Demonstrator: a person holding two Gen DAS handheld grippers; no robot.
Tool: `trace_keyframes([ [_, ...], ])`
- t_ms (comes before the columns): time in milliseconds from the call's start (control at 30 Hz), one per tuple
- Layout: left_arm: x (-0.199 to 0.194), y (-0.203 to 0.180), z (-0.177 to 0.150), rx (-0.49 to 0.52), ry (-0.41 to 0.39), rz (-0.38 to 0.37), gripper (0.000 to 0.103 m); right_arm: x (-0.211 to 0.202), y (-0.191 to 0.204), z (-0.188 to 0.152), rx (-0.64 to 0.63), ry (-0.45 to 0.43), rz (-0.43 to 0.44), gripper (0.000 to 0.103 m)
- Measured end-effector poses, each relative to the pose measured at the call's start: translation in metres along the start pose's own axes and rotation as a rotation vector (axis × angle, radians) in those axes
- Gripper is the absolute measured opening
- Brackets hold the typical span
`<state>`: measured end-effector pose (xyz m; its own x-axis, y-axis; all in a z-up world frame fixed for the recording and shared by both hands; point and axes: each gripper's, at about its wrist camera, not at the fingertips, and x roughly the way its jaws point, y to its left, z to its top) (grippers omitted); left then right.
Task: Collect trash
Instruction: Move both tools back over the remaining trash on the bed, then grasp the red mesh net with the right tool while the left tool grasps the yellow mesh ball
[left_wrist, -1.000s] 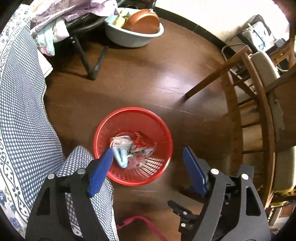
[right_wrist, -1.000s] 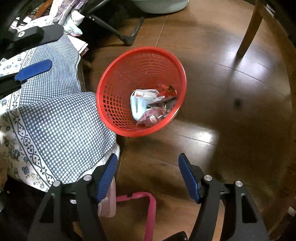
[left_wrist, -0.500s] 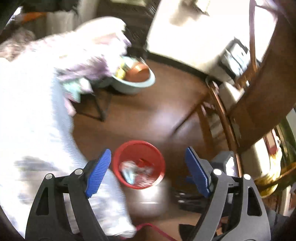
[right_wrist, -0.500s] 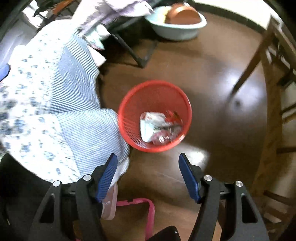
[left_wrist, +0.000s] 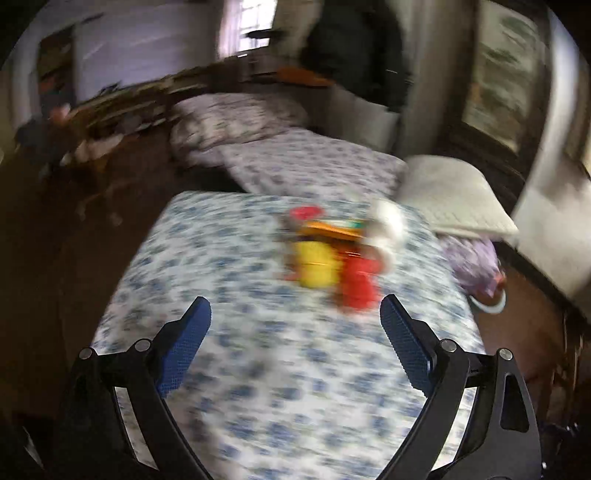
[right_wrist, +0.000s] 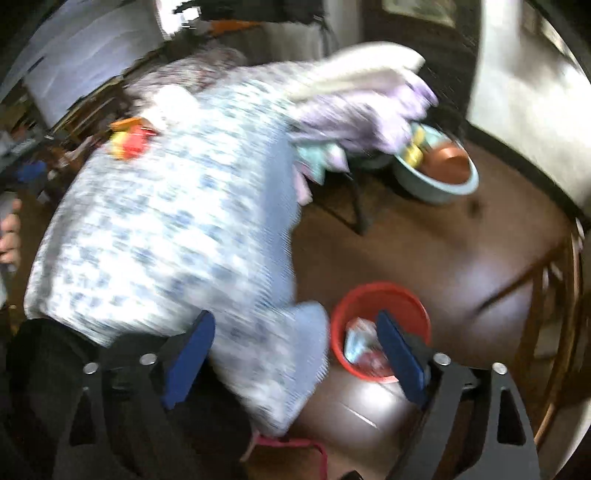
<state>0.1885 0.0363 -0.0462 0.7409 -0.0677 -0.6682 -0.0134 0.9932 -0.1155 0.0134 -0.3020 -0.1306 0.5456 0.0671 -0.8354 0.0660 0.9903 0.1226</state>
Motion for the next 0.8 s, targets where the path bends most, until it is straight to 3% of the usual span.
trace_keyframes([
  [100,0.009,0.044,-0.013,-0.086,-0.031,0.023,0.090,0.010,0.049,0.028,-0.060,0.000,0.026,0.092],
  [267,0.028,0.078,-0.014,-0.103,0.014,0.087,0.090,0.038,0.125,0.078,-0.132,-0.036,0.110,0.092],
  [433,0.032,0.088,-0.012,-0.169,0.013,0.030,0.089,0.076,0.184,0.125,-0.169,-0.109,0.120,0.092],
  [633,0.038,0.078,-0.006,-0.147,-0.002,0.017,0.090,0.125,0.209,0.168,-0.137,-0.141,0.082,0.092],
  [800,0.042,0.069,-0.006,-0.119,0.008,0.022,0.090,0.145,0.221,0.180,-0.153,-0.143,0.080,0.092],
])
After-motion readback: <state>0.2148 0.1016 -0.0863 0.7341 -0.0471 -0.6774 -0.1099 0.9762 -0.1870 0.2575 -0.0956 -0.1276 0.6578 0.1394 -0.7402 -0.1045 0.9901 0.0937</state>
